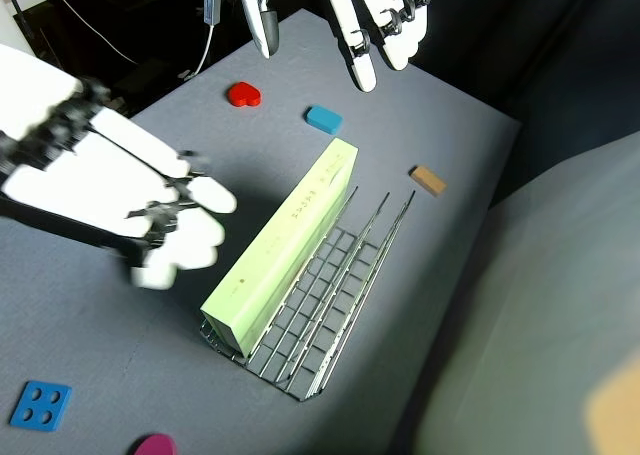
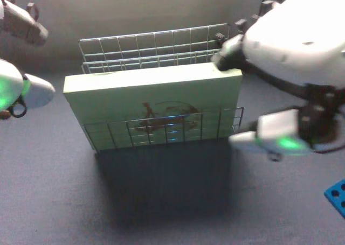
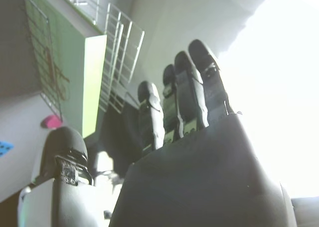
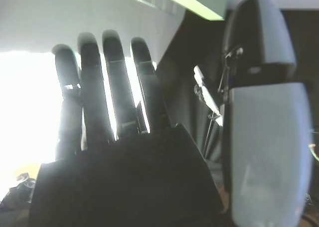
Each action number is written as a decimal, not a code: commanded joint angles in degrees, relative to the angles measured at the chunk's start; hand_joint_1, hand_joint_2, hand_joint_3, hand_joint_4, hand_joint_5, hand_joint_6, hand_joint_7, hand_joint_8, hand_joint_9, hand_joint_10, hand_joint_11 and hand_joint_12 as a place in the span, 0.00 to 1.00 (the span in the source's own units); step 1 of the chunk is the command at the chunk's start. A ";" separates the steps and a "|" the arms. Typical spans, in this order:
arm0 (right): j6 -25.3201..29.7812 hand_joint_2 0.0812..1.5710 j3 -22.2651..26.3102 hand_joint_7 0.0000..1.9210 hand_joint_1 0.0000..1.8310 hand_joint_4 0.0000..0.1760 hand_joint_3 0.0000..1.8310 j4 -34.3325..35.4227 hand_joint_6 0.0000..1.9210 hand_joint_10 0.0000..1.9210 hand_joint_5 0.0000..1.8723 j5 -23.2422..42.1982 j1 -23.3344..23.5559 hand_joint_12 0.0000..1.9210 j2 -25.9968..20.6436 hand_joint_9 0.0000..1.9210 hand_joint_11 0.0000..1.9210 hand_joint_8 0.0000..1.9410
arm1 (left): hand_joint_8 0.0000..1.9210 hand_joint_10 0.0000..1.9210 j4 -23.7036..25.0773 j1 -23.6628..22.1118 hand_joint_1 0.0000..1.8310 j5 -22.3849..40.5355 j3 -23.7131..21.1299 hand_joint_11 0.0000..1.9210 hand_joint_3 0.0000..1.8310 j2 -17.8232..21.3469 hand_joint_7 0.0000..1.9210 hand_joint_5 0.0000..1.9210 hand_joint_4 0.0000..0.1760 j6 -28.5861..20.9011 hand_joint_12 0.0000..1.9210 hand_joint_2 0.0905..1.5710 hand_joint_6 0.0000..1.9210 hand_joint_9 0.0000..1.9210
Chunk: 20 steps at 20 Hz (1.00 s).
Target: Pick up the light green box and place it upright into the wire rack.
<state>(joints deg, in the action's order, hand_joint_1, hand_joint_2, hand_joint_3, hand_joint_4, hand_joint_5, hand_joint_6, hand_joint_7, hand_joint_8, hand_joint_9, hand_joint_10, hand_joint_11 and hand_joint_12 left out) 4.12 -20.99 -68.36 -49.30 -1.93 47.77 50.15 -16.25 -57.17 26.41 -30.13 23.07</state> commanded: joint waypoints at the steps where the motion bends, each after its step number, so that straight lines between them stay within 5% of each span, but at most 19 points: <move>1: 0.14 0.61 0.60 0.27 0.43 0.00 0.00 -3.68 0.29 0.99 0.36 -0.51 1.21 1.00 -1.22 0.35 0.53 0.62 | 0.05 0.21 4.14 -0.83 0.29 2.97 -0.44 0.26 0.00 0.06 0.47 0.43 0.00 0.22 0.62 0.72 0.02 0.44; 2: 0.99 0.62 1.44 0.28 0.44 0.00 0.00 -3.18 0.55 1.00 0.31 -0.24 1.55 1.00 -2.76 0.42 0.58 0.75 | 0.23 0.52 4.14 -0.83 0.33 2.99 -0.52 0.34 0.00 0.08 0.49 0.48 0.00 0.34 0.77 0.72 0.08 0.43; 3: 1.80 0.64 2.19 0.30 0.45 0.00 0.00 -3.16 0.73 1.00 0.29 -0.22 1.54 1.00 -4.00 0.48 0.63 0.86 | 0.57 0.80 4.14 -0.82 0.35 3.02 -0.59 0.38 0.00 0.09 0.43 0.37 0.00 0.56 0.95 0.72 0.51 0.41; 4: 2.26 0.68 2.97 0.32 0.45 0.00 0.01 -3.15 0.88 1.00 0.27 -0.21 1.26 1.00 -5.09 0.53 0.67 0.96 | 0.83 0.96 4.14 -0.77 0.34 3.03 -0.73 0.44 0.00 0.10 0.38 0.30 0.00 0.64 0.99 0.73 0.83 0.41; 5: 2.26 0.71 3.79 0.37 0.45 0.00 0.01 -3.30 0.98 1.00 0.29 -0.23 0.98 1.00 -6.27 0.56 0.70 0.99 | 0.97 0.99 4.13 -0.69 0.33 3.07 -1.06 0.48 0.00 0.15 0.39 0.30 0.00 0.64 1.00 0.74 0.97 0.44; 9: 4.25 0.89 4.15 0.62 0.35 0.00 0.01 -3.87 1.00 1.00 0.54 1.10 -1.12 1.00 -7.76 0.79 0.90 1.00 | 1.00 1.00 4.11 -0.63 0.27 2.22 -2.67 0.74 0.01 1.56 0.67 0.59 0.00 -1.14 1.00 0.81 1.00 0.70; 12: 6.16 0.94 4.18 0.74 0.35 0.00 0.00 -4.65 1.00 1.00 0.65 2.83 -1.66 1.00 -7.90 0.86 0.97 1.00 | 1.00 1.00 4.13 -0.62 0.30 2.04 -3.12 0.82 0.01 1.96 0.72 0.64 0.00 -1.14 1.00 0.85 1.00 0.76; 13: 6.91 0.94 4.20 0.76 0.39 0.73 0.00 -4.98 1.00 1.00 0.68 2.87 -1.66 1.00 -7.90 0.87 0.99 1.00 | 1.00 1.00 4.13 -0.68 0.32 2.04 -3.12 0.83 0.01 1.96 0.73 0.64 0.00 -1.15 1.00 0.86 1.00 0.76; 14: 7.56 0.93 4.20 0.78 0.42 0.95 0.00 -5.49 1.00 1.00 0.70 2.87 -1.66 1.00 -7.90 0.88 1.00 1.00 | 1.00 1.00 4.13 -0.70 0.34 2.04 -3.10 0.83 0.01 1.95 0.73 0.64 0.00 -1.15 1.00 0.87 1.00 0.77; 20: 8.61 0.93 4.19 0.79 0.47 1.00 0.00 -8.41 1.00 1.00 0.72 3.71 -2.28 1.00 -7.94 0.88 1.00 1.00 | 1.00 1.00 4.14 -0.99 0.45 1.83 -3.01 0.85 0.00 1.95 0.74 0.64 0.00 -1.41 1.00 0.86 1.00 0.78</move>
